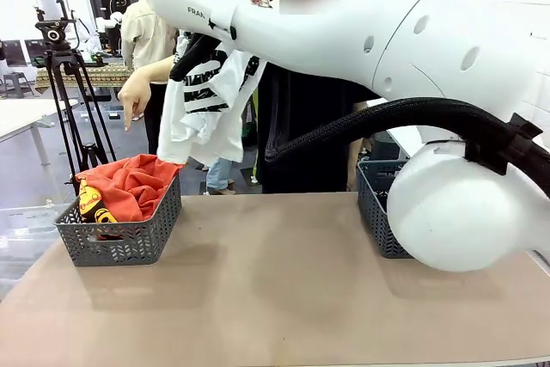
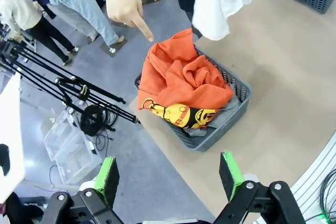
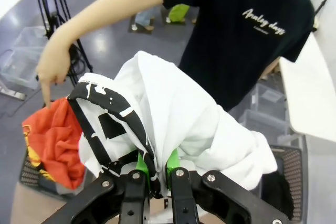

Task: Sort the tops and bottoms.
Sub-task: Sort the clothes according to human instructions.

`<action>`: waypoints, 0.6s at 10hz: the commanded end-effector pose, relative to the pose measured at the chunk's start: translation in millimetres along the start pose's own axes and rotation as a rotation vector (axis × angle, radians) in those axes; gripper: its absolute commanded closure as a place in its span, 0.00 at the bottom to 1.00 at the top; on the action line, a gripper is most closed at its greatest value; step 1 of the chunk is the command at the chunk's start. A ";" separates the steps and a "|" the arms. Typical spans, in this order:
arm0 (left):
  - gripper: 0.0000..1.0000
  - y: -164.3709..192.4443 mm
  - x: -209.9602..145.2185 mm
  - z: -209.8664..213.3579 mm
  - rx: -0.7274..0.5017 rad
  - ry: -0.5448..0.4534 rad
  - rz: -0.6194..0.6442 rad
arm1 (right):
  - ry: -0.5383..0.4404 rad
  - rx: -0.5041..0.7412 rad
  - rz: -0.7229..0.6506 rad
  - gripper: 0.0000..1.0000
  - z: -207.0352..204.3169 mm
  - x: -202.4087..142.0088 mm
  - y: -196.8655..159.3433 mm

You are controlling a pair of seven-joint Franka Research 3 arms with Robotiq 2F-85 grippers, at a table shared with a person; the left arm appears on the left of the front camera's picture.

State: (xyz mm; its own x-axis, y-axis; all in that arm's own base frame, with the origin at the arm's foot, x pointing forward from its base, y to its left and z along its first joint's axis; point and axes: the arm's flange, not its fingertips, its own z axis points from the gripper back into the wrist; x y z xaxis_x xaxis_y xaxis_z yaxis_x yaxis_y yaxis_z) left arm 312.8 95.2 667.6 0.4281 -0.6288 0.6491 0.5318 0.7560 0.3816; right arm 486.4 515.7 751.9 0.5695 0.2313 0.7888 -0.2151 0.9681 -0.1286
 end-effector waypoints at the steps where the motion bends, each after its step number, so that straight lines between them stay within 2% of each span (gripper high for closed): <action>1: 0.00 1.6 2.0 2.2 0.004 -0.004 0.001 | 0.004 -0.020 -0.013 1.00 10.8 0.0 -4.0; 3: 0.00 1.6 2.0 2.2 0.004 -0.004 0.001 | 0.003 -0.012 -0.007 1.00 1.4 2.1 -5.8; 4: 0.00 1.6 2.0 2.2 0.004 -0.004 0.001 | -0.035 0.012 -0.008 1.00 -12.0 25.3 23.8; 5: 0.00 1.6 2.0 2.2 0.004 -0.004 0.001 | -0.108 0.079 0.022 1.00 -26.0 51.7 58.4; 6: 0.00 1.6 2.0 2.2 0.004 -0.004 0.001 | -0.124 0.182 0.039 1.00 -38.5 73.3 90.8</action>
State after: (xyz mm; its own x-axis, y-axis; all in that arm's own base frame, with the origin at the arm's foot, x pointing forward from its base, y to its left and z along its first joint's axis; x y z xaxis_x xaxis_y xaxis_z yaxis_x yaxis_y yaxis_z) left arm 312.6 94.8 668.8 0.4253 -0.6296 0.6502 0.5321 0.7551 0.3830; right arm 488.8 549.9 728.3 0.4956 0.2475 0.8326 -0.2978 0.9488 -0.1049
